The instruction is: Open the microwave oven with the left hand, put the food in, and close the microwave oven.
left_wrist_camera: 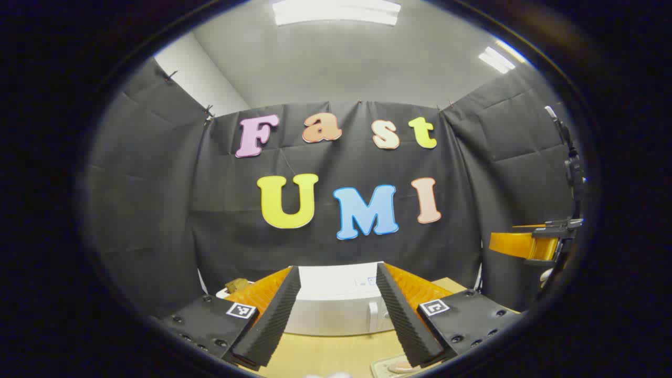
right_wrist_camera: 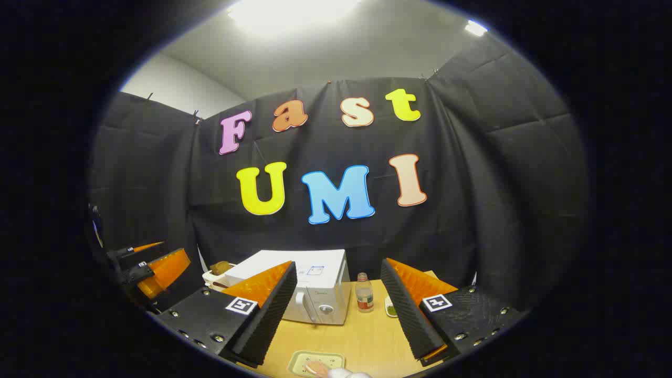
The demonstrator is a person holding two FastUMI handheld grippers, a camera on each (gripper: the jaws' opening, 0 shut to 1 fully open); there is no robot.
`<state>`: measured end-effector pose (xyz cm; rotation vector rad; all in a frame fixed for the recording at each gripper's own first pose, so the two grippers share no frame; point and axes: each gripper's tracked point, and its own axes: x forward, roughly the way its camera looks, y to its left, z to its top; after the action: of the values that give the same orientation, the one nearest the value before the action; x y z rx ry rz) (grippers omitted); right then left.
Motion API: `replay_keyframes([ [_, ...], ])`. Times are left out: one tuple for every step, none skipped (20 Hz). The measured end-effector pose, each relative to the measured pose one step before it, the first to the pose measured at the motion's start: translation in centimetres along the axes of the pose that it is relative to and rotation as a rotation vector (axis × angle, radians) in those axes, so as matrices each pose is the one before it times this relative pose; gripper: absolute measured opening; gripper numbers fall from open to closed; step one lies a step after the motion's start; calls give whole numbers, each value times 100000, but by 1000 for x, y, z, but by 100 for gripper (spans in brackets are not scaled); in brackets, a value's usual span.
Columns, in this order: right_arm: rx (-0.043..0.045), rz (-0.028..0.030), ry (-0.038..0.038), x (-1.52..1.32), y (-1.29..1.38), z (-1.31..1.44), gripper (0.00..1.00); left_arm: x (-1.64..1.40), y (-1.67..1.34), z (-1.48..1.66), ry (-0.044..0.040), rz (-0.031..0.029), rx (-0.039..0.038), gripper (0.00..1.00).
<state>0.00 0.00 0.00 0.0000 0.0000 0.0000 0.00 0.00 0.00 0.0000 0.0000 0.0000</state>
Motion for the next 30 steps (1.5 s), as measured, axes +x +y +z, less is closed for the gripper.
replay_keyframes([
  [553, -477, 42, -140, -100, -105, 98, -133, -170, -200, 706, -62, -672, 97],
  [354, -413, 242, -204, -7, -3, 98, 4, -83, -474, 1295, -45, -222, 97],
  [-935, -601, -167, -215, -63, -164, 98, -31, -47, -430, 1092, -311, 21, 97],
  [-1412, -788, -195, -203, -163, -71, 99, 48, 47, -332, 776, 227, 82, 99],
  [-1102, -446, -138, -58, -141, -164, 99, -52, 61, -152, 760, 36, 209, 99],
  [139, 152, 332, -105, 19, -226, 98, 34, -22, -229, 615, 154, 405, 99],
  [1189, -59, 169, -177, 138, -165, 98, 153, 84, -207, 599, 46, 342, 99],
  [620, 132, -819, -82, 50, 163, 98, -107, 44, -113, 245, 22, 99, 99],
  [-489, -1022, 106, 51, -265, -13, 98, -35, 45, 176, -51, 295, -188, 99],
  [-689, -252, 302, 2, -160, -112, 98, -77, 102, -61, -318, -177, -387, 99],
  [-474, -510, 368, -151, -39, -278, 99, 55, -49, -90, 90, 4, -273, 99],
  [-30, -555, 234, -72, -106, -29, 98, 88, 112, -115, 238, 76, -36, 99],
  [324, -315, 265, -85, -49, -63, 99, 62, 80, -110, 313, 67, -52, 99],
  [303, -136, 105, -112, 70, 46, 98, 48, 78, -212, 547, 116, -56, 99],
  [62, -299, 91, -96, -64, -114, 98, -131, 165, -75, 101, 272, -73, 99],
  [-209, -82, 301, 32, 9, -65, 99, 34, 44, -39, -65, -156, 70, 99],
  [-279, -270, 215, -23, -32, -151, 99, 15, 108, 18, 140, 327, 413, 99],
  [-189, -120, -51, -21, -47, 62, 99, 208, 58, -262, 158, 60, 466, 99],
  [-220, -263, -77, -52, -42, -15, 98, 106, 54, -147, 314, 40, 361, 98],
  [24, 137, 170, -50, 32, -72, 99, -20, 98, -387, 231, 352, 110, 98],
  [-131, -32, -77, 25, 14, -35, 98, 326, 92, -603, 537, 242, 227, 98],
  [-211, -246, 323, 86, -41, -7, 98, 371, 170, -627, 300, 675, 238, 98],
  [-60, -28, 477, -20, 35, -183, 98, 298, 6, -762, -129, 16, -136, 98],
  [85, 271, 354, -22, 210, 118, 99, 579, -418, -1185, -139, -501, -373, 97],
  [-309, 95, 329, -96, 83, -34, 98, 514, -512, -1399, 115, -598, -86, 97],
  [-669, -354, 180, -90, -18, 214, 98, 587, -450, -1961, 1037, -485, 667, 98],
  [-614, -304, 139, -70, -53, 51, 98, 890, -575, -1958, 1393, -438, 1260, 99],
  [-664, -309, 300, -70, 14, 253, 99, 1140, -622, -2179, 1065, -303, 383, 99],
  [-446, -424, 352, -152, -24, 55, 99, 1381, -905, -2226, 2915, -738, 73, 99],
  [-298, -540, 975, -89, -94, 149, 99, 1475, -766, -2008, 1370, -791, 58, 97],
])
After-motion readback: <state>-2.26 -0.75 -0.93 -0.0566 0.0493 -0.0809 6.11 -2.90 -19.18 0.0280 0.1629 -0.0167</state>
